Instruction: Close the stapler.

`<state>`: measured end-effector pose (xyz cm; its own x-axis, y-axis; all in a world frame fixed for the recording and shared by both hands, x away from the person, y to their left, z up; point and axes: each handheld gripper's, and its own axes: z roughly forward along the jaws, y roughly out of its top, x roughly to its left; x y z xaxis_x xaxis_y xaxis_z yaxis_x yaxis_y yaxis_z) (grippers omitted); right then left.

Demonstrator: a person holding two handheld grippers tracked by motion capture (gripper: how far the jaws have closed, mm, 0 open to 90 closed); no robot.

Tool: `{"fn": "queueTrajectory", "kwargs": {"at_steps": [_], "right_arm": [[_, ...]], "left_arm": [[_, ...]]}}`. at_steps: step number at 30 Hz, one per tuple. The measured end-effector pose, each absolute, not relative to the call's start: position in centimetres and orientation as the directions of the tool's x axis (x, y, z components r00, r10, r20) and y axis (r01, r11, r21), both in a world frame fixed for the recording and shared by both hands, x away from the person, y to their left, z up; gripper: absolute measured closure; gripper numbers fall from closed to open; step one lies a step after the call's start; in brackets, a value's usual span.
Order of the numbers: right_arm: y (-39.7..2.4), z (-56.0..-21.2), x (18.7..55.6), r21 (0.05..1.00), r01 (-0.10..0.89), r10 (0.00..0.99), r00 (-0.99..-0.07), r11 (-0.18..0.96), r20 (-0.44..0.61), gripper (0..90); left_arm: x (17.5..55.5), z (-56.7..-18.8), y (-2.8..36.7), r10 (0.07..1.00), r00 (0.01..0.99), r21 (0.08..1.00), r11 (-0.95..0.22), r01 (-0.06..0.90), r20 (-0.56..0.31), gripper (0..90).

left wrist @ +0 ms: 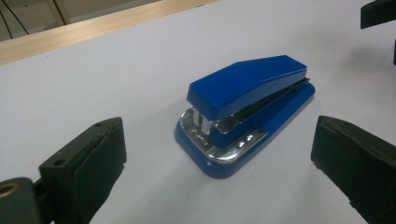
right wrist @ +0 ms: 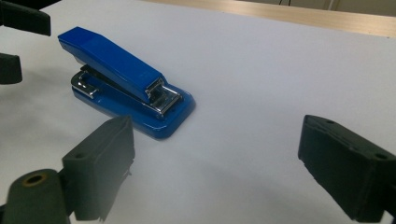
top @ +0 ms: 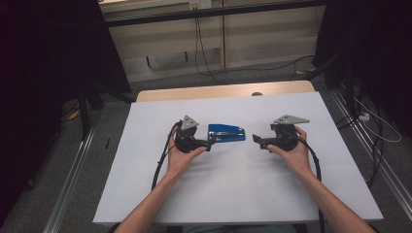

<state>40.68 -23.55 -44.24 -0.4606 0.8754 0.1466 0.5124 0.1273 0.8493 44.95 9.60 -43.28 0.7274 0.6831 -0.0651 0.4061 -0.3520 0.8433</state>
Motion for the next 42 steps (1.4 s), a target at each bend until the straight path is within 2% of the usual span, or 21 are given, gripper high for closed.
{"fn": "queueTrajectory", "kwargs": {"at_steps": [4,9,22,28,42], "right_arm": [[-23.6,-43.9,40.3,0.861,0.492,0.880,-0.457,0.130,0.129,4.8],[-23.8,-43.5,39.9,0.870,0.476,0.886,-0.449,0.131,0.113,3.4],[-24.1,-43.1,38.5,0.881,0.457,0.901,-0.424,0.120,0.097,3.2],[-24.3,-42.9,38.2,0.884,0.452,0.904,-0.418,0.119,0.092,3.2],[-25.2,-42.0,36.2,0.894,0.437,0.917,-0.389,0.098,0.090,3.2]], "left_arm": [[44.3,-43.0,10.3,0.673,0.736,0.856,-0.338,0.392,-0.071,3.9],[43.7,-42.8,11.2,0.691,0.721,0.862,-0.333,0.382,-0.052,3.4],[41.4,-42.4,13.4,0.720,0.691,0.881,-0.287,0.377,-0.062,3.6],[40.5,-42.2,14.4,0.740,0.672,0.879,-0.301,0.370,-0.030,3.4],[37.7,-41.5,17.1,0.761,0.649,0.901,-0.267,0.342,-0.021,3.6]]}}
